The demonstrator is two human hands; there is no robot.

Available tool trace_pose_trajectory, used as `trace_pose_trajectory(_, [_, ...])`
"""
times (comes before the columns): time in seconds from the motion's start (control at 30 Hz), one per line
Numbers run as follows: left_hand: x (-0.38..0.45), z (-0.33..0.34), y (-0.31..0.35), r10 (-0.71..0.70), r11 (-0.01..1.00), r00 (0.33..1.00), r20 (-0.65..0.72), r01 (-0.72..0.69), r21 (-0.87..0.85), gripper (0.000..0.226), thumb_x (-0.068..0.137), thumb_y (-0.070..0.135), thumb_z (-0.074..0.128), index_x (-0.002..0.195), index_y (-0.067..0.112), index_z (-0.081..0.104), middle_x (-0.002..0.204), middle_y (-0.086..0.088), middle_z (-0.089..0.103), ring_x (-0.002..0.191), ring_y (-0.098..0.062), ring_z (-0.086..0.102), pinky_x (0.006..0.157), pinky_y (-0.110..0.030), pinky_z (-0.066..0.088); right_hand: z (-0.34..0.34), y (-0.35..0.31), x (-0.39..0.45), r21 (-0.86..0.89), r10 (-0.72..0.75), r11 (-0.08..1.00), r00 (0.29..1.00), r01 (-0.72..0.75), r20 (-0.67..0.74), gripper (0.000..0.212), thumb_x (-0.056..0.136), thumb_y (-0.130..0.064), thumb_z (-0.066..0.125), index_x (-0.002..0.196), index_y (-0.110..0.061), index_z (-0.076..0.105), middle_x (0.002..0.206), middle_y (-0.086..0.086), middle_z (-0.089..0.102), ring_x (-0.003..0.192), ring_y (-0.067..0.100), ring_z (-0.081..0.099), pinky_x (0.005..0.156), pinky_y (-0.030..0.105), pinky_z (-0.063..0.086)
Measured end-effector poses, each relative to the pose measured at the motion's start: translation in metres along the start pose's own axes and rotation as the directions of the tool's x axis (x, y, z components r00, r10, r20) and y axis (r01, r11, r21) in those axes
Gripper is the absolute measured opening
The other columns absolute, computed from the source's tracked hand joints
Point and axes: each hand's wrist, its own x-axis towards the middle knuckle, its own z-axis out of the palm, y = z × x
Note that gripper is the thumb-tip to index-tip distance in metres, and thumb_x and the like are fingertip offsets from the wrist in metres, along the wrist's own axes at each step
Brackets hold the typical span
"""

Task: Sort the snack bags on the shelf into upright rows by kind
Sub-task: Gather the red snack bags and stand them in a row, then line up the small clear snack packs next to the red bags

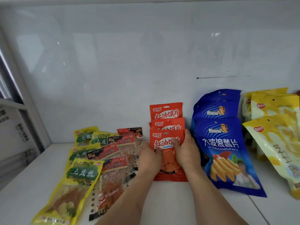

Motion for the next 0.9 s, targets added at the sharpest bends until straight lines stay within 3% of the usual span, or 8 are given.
trace_pose_trajectory(0.13, [-0.008, -0.009, 0.001, -0.006, 1.000, 1.000, -0.001, 0.006, 0.018, 0.026, 0.100, 0.029, 0.058, 0.120, 0.014, 0.050, 0.124, -0.004, 0.067, 0.098, -0.020, 0.066, 0.083, -0.036, 0.055, -0.004, -0.005, -0.006, -0.072, -0.037, 0.997, 0.999, 0.035, -0.034, 0.066, 0.098, -0.049, 0.053, 0.151, -0.015, 0.030, 0.141, 0.011, 0.048, 0.124, 0.029, 0.055, 0.090, 0.042, 0.051])
trace_pose_trajectory(0.27, [-0.015, -0.021, 0.002, 0.002, 0.996, 0.999, -0.045, 0.002, 0.085, 0.056, 0.100, 0.032, 0.058, 0.148, 0.011, 0.038, 0.150, -0.008, 0.049, 0.131, -0.029, 0.054, 0.105, -0.044, 0.049, -0.004, -0.011, -0.013, -0.100, -0.095, 0.991, 0.993, 0.088, -0.065, 0.064, 0.096, -0.052, 0.053, 0.146, -0.017, 0.035, 0.140, 0.010, 0.049, 0.125, 0.028, 0.053, 0.094, 0.045, 0.054])
trace_pose_trajectory(0.43, [-0.025, -0.044, 0.000, 0.042, 0.986, 0.995, -0.086, -0.028, 0.163, 0.047, 0.101, 0.027, 0.054, 0.145, 0.015, 0.043, 0.140, -0.009, 0.057, 0.121, -0.029, 0.060, 0.096, -0.039, 0.052, -0.005, -0.027, -0.024, -0.193, -0.186, 0.967, 0.979, 0.167, -0.088, 0.064, 0.098, -0.053, 0.048, 0.150, -0.017, 0.034, 0.152, 0.010, 0.040, 0.137, 0.029, 0.042, 0.105, 0.050, 0.046])
trace_pose_trajectory(0.53, [-0.028, -0.061, -0.005, 0.094, 0.961, 0.989, -0.115, -0.060, 0.269, 0.038, 0.103, 0.029, 0.049, 0.138, 0.014, 0.049, 0.138, -0.007, 0.055, 0.120, -0.025, 0.058, 0.097, -0.041, 0.051, -0.001, -0.050, -0.035, -0.143, -0.292, 0.948, 0.956, 0.285, -0.030, 0.059, 0.101, -0.047, 0.046, 0.151, -0.017, 0.036, 0.156, 0.008, 0.038, 0.143, 0.026, 0.036, 0.113, 0.044, 0.040])
trace_pose_trajectory(0.67, [-0.026, -0.089, -0.019, 0.211, 0.884, 0.965, -0.154, -0.121, 0.452, 0.035, 0.102, 0.025, 0.048, 0.135, 0.013, 0.055, 0.137, -0.006, 0.054, 0.126, -0.025, 0.050, 0.101, -0.036, 0.041, 0.018, -0.080, -0.053, -0.043, -0.420, 0.904, 0.902, 0.425, 0.101, 0.051, 0.104, -0.040, 0.043, 0.150, -0.016, 0.039, 0.152, 0.003, 0.042, 0.140, 0.019, 0.040, 0.112, 0.032, 0.035])
trace_pose_trajectory(0.83, [-0.014, -0.130, -0.044, 0.220, 0.752, 0.961, -0.165, -0.059, 0.656, 0.039, 0.102, 0.032, 0.044, 0.138, 0.019, 0.053, 0.140, -0.005, 0.054, 0.133, -0.026, 0.044, 0.110, -0.038, 0.034, 0.067, -0.103, -0.069, 0.024, -0.367, 0.927, 0.889, 0.375, 0.274, 0.049, 0.105, -0.037, 0.041, 0.149, -0.017, 0.039, 0.152, 0.006, 0.044, 0.138, 0.026, 0.044, 0.110, 0.040, 0.041])
trace_pose_trajectory(0.9, [-0.010, -0.145, -0.053, 0.199, 0.712, 0.969, -0.147, -0.040, 0.702, 0.042, 0.101, 0.036, 0.043, 0.139, 0.020, 0.052, 0.143, -0.005, 0.052, 0.138, -0.027, 0.040, 0.115, -0.041, 0.030, 0.085, -0.107, -0.075, -0.035, -0.289, 0.948, 0.900, 0.316, 0.326, 0.054, 0.104, -0.041, 0.038, 0.153, -0.018, 0.032, 0.160, 0.008, 0.032, 0.142, 0.030, 0.038, 0.111, 0.045, 0.039])
